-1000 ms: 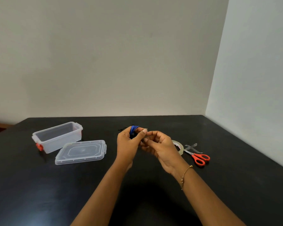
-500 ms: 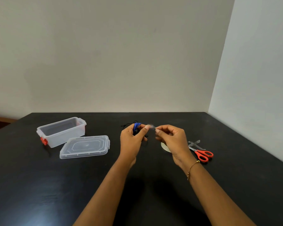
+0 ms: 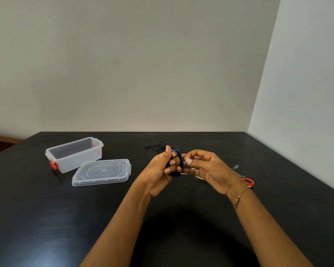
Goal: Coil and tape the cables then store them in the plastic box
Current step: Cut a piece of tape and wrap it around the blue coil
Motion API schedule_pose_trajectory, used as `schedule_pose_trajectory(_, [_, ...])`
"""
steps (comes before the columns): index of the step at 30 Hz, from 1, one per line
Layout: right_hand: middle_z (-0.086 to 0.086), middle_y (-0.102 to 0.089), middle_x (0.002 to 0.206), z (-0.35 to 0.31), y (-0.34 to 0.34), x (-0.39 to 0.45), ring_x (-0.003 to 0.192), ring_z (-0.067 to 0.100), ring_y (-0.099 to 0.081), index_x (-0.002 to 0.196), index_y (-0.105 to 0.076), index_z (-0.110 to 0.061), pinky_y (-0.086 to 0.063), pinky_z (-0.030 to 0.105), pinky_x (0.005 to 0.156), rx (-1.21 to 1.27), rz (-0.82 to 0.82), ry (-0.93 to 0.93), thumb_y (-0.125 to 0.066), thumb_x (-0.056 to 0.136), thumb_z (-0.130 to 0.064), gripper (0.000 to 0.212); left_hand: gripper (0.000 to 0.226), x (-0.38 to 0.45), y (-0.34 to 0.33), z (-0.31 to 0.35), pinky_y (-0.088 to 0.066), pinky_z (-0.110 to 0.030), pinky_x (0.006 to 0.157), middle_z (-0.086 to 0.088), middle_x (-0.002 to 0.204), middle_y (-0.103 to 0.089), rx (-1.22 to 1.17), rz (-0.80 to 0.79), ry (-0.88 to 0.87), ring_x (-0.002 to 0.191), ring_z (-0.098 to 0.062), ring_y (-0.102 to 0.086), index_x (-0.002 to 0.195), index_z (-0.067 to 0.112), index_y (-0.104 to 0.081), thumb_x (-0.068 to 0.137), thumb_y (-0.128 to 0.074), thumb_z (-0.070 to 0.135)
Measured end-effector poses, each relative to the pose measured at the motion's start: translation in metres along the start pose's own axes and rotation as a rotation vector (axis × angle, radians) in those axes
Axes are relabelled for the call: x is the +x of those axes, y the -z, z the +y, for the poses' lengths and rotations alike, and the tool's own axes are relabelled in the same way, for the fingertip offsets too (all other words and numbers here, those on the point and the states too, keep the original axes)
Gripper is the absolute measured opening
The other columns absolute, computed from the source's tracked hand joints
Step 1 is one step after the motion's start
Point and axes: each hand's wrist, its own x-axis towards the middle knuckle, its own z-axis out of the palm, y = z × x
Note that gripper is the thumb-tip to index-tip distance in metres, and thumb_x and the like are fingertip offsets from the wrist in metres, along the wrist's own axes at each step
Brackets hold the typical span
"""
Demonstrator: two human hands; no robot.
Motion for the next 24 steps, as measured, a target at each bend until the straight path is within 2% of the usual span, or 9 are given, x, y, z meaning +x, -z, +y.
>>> schedule_pose_trajectory(3, [0.005,-0.067,0.083,0.002,0.001,0.001,0.081,0.019,-0.068,0.084,-0.061,-0.008,-0.055,0.029,0.078,-0.013,-0.040,-0.015,-0.051,0.089,-0.002,0.013,0.034,0.000,-0.001,-0.001,-0.050,-0.016,0.057,0.007,0.048,-0.044,0.055,-0.037,0.020,0.033,-0.003,-0.033,0.072,0.011,-0.046,0.075,-0.042,0.045])
schedule_pose_trajectory(6, [0.005,-0.066,0.083,0.002,0.002,0.000,0.077,0.015,-0.066,0.082,-0.063,-0.010,-0.055,0.028,0.077,-0.043,-0.060,-0.011,-0.052,0.088,-0.001,0.015,0.032,0.001,-0.003,-0.001,-0.048,-0.023,0.066,0.007,0.050,-0.047,0.167,-0.031,0.019,0.036,-0.002,-0.036,0.073,0.011,-0.048,0.081,-0.043,0.041])
schedule_pose_trajectory(9, [0.009,-0.065,0.089,0.007,0.004,0.003,0.085,0.019,-0.064,0.085,-0.062,-0.010,-0.055,0.030,0.081,-0.051,-0.046,-0.001,-0.053,0.088,-0.005,0.011,0.031,0.003,-0.008,-0.001,-0.048,-0.024,0.066,0.006,0.050,-0.050,0.282,0.060,-0.018,0.040,-0.003,-0.042,0.071,0.010,-0.052,0.090,-0.045,0.033])
schedule_pose_trajectory(12, [0.006,-0.066,0.086,0.011,0.003,0.005,0.086,0.019,-0.063,0.088,-0.060,-0.009,-0.054,0.031,0.082,-0.048,-0.032,0.030,-0.052,0.089,-0.007,0.008,0.035,0.004,-0.014,0.000,-0.049,-0.026,0.065,0.002,0.052,-0.052,0.367,0.169,-0.049,0.043,-0.006,-0.047,0.066,0.010,-0.056,0.090,-0.050,0.036])
schedule_pose_trajectory(16, [-0.003,-0.065,0.078,0.015,-0.001,0.006,0.079,0.011,-0.064,0.089,-0.056,-0.008,-0.053,0.031,0.083,-0.042,-0.044,0.061,-0.049,0.090,-0.010,0.008,0.037,0.005,-0.021,-0.005,-0.047,-0.013,0.054,0.004,0.051,-0.051,0.627,0.286,-0.200,0.044,0.000,-0.048,0.061,0.014,-0.053,0.087,-0.053,0.039])
schedule_pose_trajectory(18, [-0.002,-0.063,0.080,0.016,-0.001,0.007,0.082,0.012,-0.062,0.095,-0.055,-0.005,-0.053,0.031,0.084,-0.010,-0.052,0.088,-0.052,0.087,-0.016,0.014,0.031,0.005,-0.025,-0.006,-0.048,-0.012,0.055,0.004,0.055,-0.054,0.681,0.316,-0.302,0.049,-0.001,-0.051,0.064,0.014,-0.055,0.087,-0.054,0.036])
schedule_pose_trajectory(20, [0.000,-0.061,0.081,0.014,-0.001,0.007,0.081,0.009,-0.062,0.098,-0.053,-0.003,-0.053,0.026,0.078,0.065,-0.060,0.109,-0.050,0.087,-0.015,0.017,0.027,0.004,-0.028,-0.006,-0.049,-0.013,0.056,0.006,0.055,-0.056,0.681,0.315,-0.350,0.052,-0.002,-0.054,0.068,0.014,-0.058,0.086,-0.055,0.034])
schedule_pose_trajectory(24, [-0.002,-0.058,0.076,0.011,-0.006,0.006,0.071,0.004,-0.059,0.092,-0.051,-0.005,-0.051,0.019,0.071,0.114,-0.076,0.145,-0.044,0.092,-0.006,0.007,0.027,0.004,-0.030,-0.005,-0.049,-0.015,0.054,0.005,0.052,-0.058,0.498,0.363,-0.344,0.049,-0.003,-0.054,0.069,0.010,-0.060,0.084,-0.059,0.033])
